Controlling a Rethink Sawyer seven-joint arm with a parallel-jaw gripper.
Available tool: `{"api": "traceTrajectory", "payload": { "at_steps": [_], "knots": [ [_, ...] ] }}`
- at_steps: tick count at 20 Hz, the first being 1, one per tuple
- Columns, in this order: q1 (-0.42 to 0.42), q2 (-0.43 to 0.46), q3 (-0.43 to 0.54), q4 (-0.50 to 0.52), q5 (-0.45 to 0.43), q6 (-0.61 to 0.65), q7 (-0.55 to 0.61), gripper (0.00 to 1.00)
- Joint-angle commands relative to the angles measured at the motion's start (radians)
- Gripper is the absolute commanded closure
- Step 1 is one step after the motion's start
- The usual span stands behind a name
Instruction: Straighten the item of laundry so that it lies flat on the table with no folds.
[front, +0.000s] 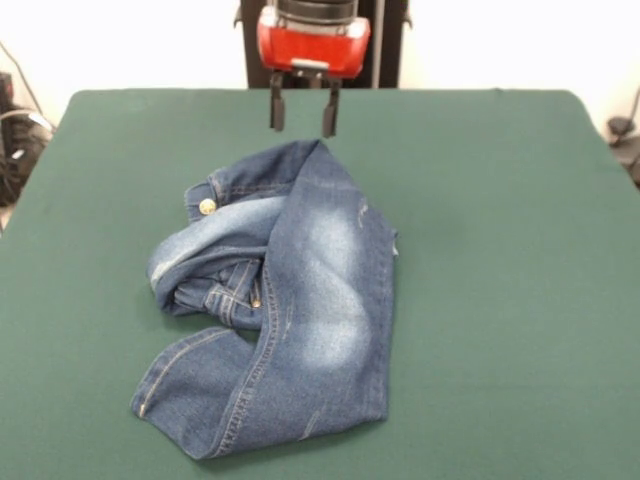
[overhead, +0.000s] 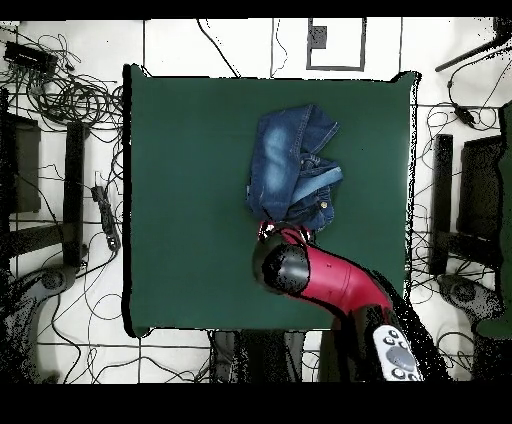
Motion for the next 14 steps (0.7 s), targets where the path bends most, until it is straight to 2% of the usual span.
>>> {"api": "traceTrajectory", "payload": {
  "at_steps": [1,14],
  "knots": [
    [-0.022,0.06,0.165,-0.094,-0.067,0.153,-0.023,0.0],
    [-0.096,0.122,0.251,-0.144,-0.159,0.159,-0.047,0.0]
  ]
}}
